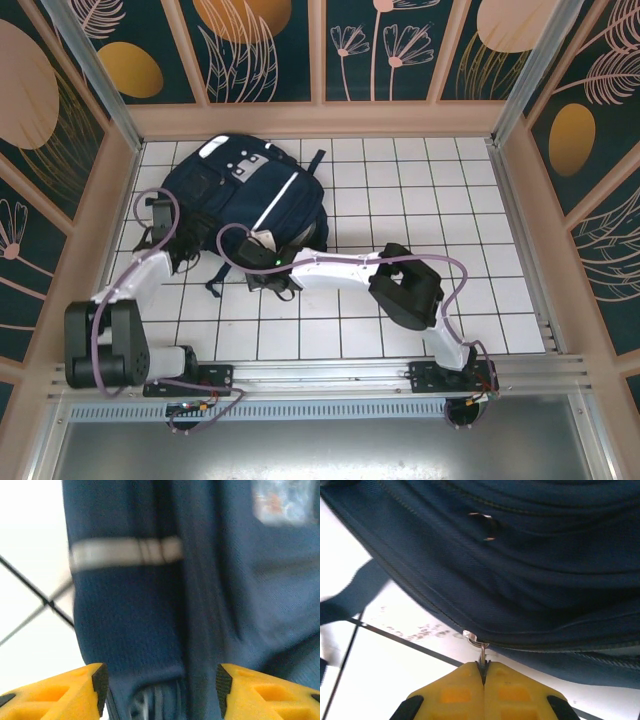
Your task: Pack the student bag
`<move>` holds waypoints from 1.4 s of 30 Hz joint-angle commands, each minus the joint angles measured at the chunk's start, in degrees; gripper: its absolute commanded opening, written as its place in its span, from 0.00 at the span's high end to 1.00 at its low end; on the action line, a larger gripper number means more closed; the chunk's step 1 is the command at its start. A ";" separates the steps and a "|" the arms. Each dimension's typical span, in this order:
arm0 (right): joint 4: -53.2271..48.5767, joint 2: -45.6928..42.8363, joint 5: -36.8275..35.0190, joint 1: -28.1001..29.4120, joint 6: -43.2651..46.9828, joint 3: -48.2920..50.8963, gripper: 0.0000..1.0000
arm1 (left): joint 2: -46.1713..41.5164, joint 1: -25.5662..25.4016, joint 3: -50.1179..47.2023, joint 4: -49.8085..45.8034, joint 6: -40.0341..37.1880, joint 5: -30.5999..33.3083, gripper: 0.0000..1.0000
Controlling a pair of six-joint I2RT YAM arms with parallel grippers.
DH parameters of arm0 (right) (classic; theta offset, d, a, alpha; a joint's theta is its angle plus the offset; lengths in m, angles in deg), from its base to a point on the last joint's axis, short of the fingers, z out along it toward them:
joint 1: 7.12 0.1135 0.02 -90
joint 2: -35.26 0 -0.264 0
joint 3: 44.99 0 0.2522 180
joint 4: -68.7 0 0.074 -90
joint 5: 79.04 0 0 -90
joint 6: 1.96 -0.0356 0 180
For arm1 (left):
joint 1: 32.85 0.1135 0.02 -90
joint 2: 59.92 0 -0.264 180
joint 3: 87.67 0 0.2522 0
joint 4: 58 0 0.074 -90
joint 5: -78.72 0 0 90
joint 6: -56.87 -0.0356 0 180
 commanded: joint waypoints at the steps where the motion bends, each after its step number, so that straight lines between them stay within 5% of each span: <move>1: -0.39 -2.73 0.25 -1.01 -1.40 2.13 1.00 | -5.59 -1.07 -6.43 0.84 5.48 -8.45 0.41; 9: 0.41 -2.57 0.59 -1.13 -1.66 2.41 1.00 | -13.67 -7.88 -16.69 9.73 15.78 -11.82 0.39; 20: 0.46 -2.40 1.48 -0.88 -2.19 1.71 1.00 | -4.75 -13.11 -17.84 21.55 19.06 -8.43 0.39; 24: -0.37 -2.50 1.14 -0.74 -2.40 1.45 1.00 | 0.08 -14.59 -17.47 25.16 19.76 -7.80 0.54; 29: -2.26 -2.96 -0.41 -0.87 -2.45 1.43 1.00 | -0.45 -14.81 -15.25 19.69 18.92 -3.61 1.00; 34: -4.33 -5.91 -4.48 -2.12 -2.18 5.53 1.00 | -3.15 -14.72 -11.06 6.30 15.71 2.42 1.00; 42: -6.00 -13.55 -9.56 -10.54 2.33 16.09 1.00 | -6.91 -12.33 -12.07 1.57 14.04 4.28 1.00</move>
